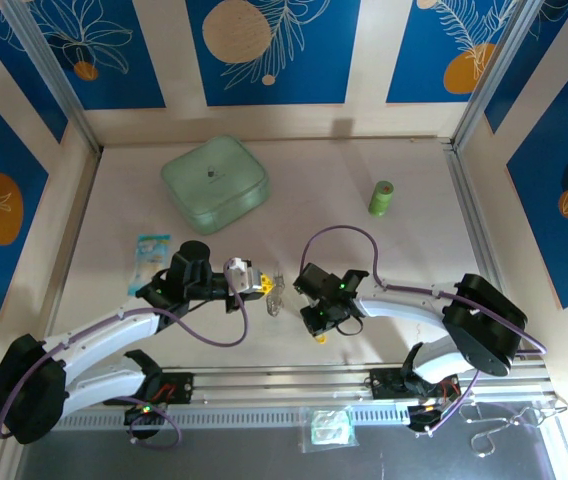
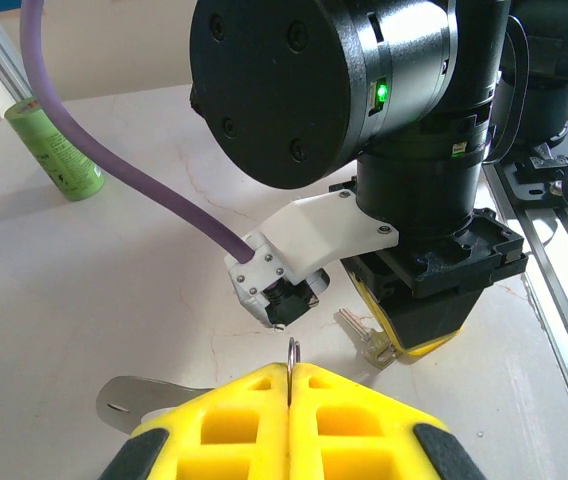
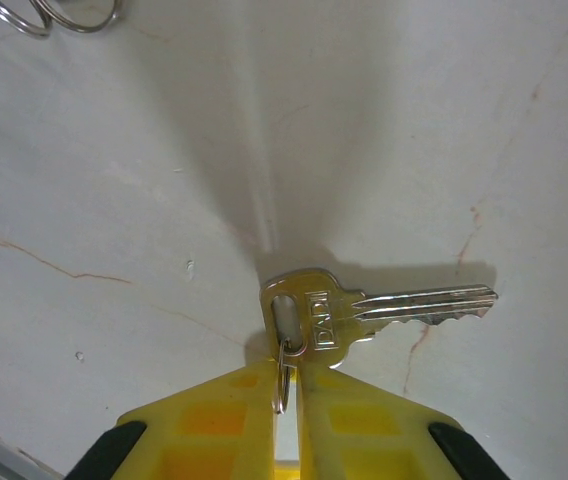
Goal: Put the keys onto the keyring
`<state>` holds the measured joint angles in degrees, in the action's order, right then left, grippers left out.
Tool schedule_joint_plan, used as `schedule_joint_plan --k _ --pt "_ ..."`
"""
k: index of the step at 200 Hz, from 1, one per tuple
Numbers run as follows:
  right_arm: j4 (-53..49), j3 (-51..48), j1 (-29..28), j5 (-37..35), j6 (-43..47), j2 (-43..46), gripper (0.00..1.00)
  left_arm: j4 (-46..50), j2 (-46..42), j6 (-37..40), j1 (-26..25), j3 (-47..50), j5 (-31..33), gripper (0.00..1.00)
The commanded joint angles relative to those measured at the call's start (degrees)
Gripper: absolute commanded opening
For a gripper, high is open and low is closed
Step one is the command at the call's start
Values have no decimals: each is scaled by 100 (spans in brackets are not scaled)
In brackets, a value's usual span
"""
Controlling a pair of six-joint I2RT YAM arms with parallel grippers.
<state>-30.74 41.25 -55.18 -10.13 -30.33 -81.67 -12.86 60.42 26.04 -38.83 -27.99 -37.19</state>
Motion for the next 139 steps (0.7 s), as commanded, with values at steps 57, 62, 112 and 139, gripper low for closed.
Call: schedule_joint_plan --k 57,62,112,139 --pt "-116 136 -19 -15 -88 -77 14 -23 -101 147 -72 7 -56 0" --pt "-108 137 -19 -15 -88 -84 14 -23 -100 147 -64 5 -52 0" --pt "-81 113 -11 11 -106 -106 14 -15 -101 159 -70 4 -61 0" --pt "-64 125 -11 20 -113 -125 14 -6 -102 157 -69 4 -61 0"
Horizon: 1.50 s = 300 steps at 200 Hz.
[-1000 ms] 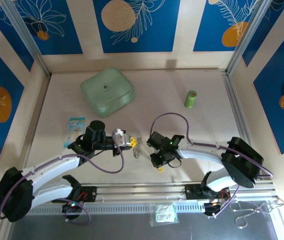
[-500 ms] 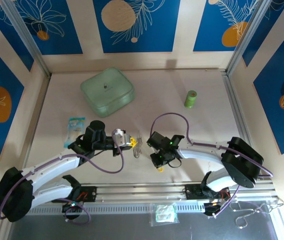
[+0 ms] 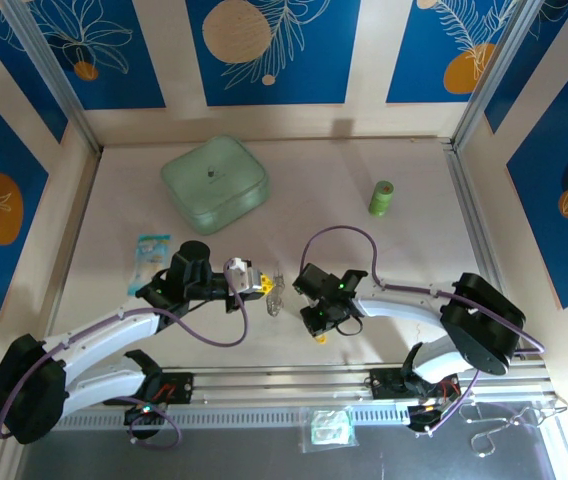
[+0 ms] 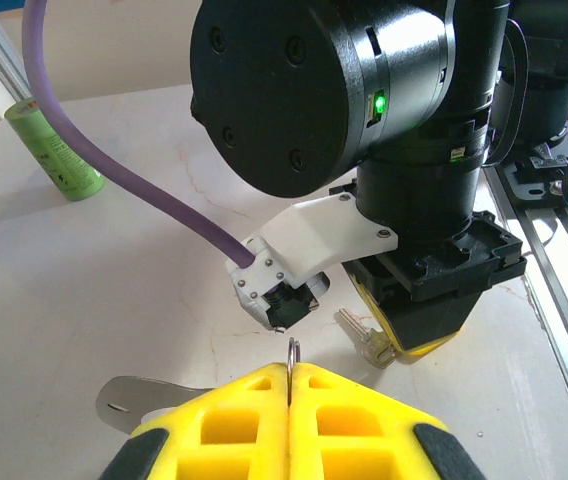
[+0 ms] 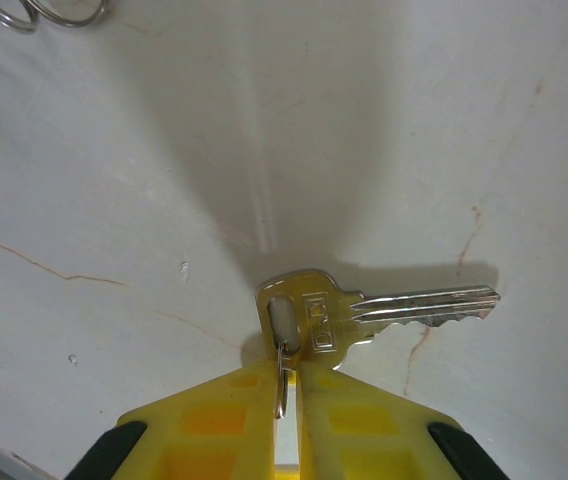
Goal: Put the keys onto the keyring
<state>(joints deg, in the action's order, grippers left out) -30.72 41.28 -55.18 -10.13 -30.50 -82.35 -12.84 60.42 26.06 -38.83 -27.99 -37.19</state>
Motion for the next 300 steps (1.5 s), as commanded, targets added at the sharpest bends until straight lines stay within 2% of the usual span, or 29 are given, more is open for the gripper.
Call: schedule_joint_plan --k 1,97,113,143,158,181,223,268,300 --pt "-66 124 -11 20 -96 -60 14 -8 -101 154 -70 4 -60 0" --pt "-224 218 -99 -267 94 351 0 -8 -107 162 -72 6 -69 0" --pt "-216 247 -266 -606 279 631 0 -8 -109 132 -72 4 -69 0" --pt "85 223 -1068 -1935 936 1181 0 -7 -169 42 -89 55 -31 0" --pt "472 110 -1224 -2059 1201 1425 0 12 -204 7 -103 65 -8 0" --pt "978 -166 -1109 -1612 1486 1774 0 36 -232 -89 -114 70 -20 0" --pt "1889 -630 -767 82 2095 2451 0 -147 -226 -207 -155 114 15 0" --pt "2227 -674 -115 1012 2391 2676 0 -427 -224 -81 -195 223 -82 0" --pt "2213 -500 77 1463 2640 2477 0 -430 -283 63 -227 250 -5 0"
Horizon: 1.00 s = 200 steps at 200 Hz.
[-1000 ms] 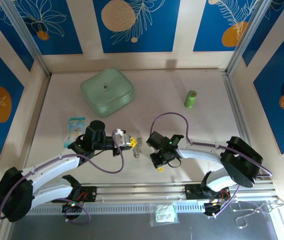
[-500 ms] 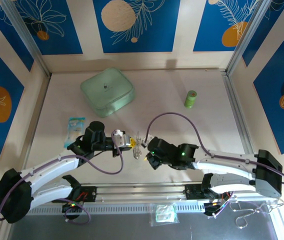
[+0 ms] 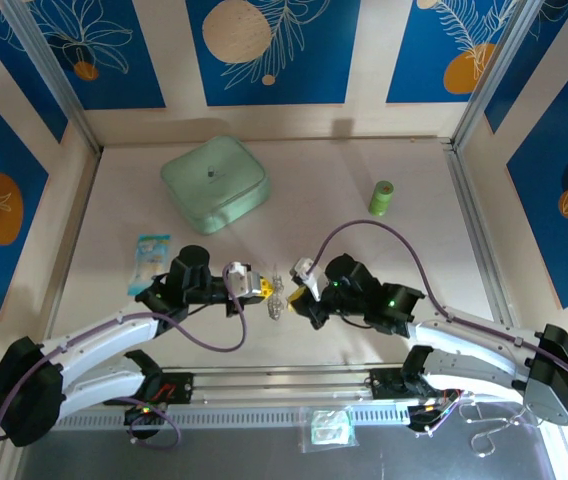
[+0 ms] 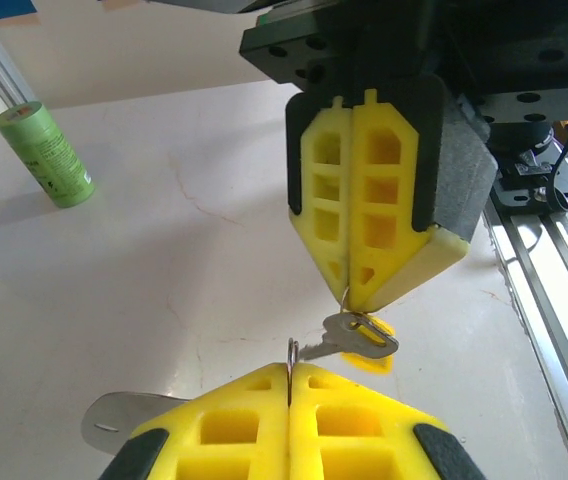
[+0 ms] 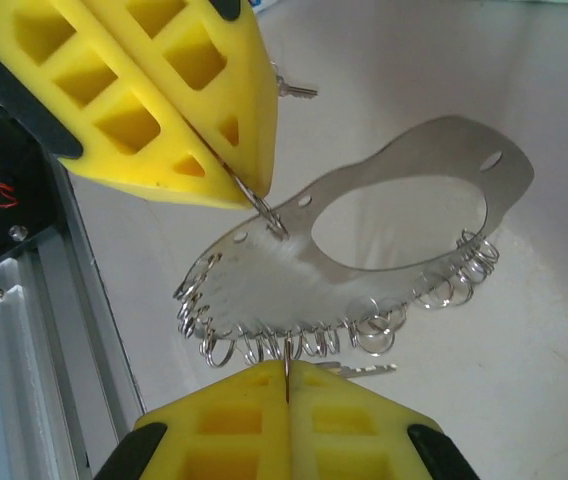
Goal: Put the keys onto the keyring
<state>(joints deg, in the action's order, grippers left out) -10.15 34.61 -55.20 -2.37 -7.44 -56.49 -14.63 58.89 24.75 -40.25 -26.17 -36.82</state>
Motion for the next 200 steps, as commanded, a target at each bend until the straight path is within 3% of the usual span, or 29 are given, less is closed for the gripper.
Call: schedule_joint_plan --k 1,200 --pt "155 176 84 695 341 -112 0 -251 -131 195 -87 69 -39 0" --pt "850 272 122 328 235 -397 0 -233 -141 390 -128 97 -27 0"
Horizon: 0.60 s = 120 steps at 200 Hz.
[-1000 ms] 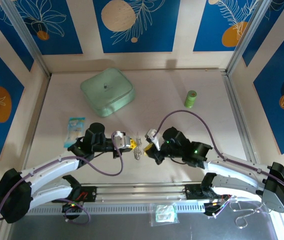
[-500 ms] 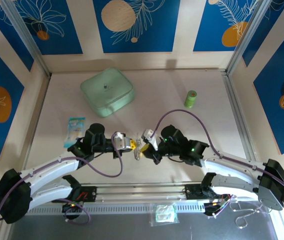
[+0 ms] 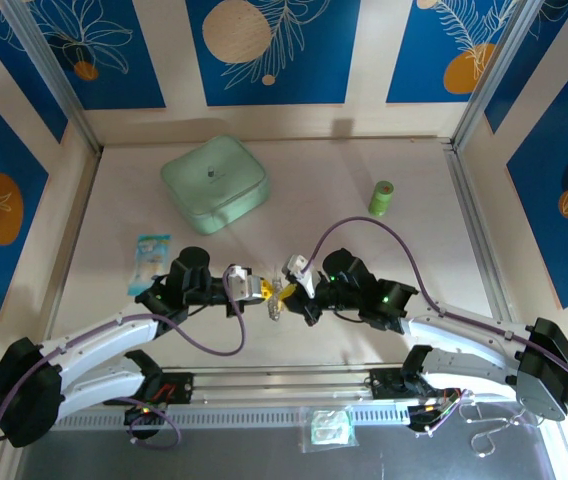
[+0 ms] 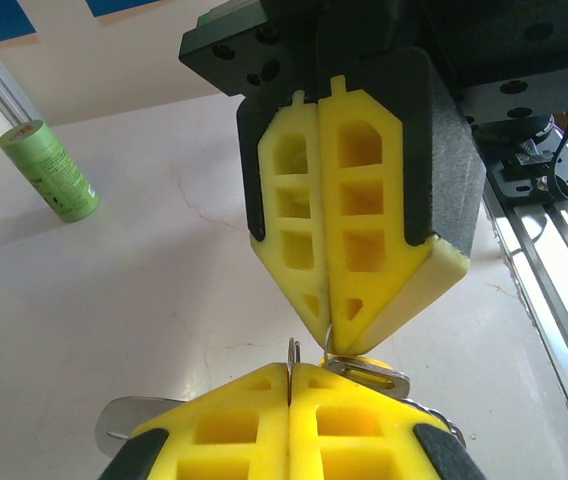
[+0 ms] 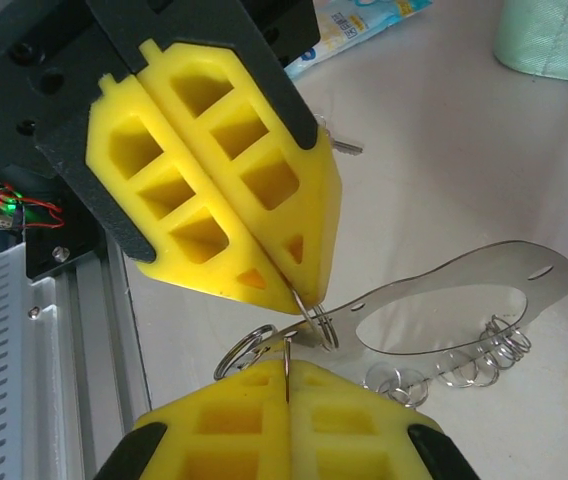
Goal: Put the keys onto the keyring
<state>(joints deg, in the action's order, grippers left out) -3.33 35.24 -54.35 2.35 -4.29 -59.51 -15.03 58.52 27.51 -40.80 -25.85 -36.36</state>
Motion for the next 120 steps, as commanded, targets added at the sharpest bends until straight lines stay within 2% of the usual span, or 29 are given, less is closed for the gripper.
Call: schedule_joint_plan --k 1,120 --pt "167 210 38 -150 -80 -100 0 -193 -104 119 -75 68 -73 0" --pt "382 65 137 12 -220 26 0 -126 -122 180 -90 75 -38 0"
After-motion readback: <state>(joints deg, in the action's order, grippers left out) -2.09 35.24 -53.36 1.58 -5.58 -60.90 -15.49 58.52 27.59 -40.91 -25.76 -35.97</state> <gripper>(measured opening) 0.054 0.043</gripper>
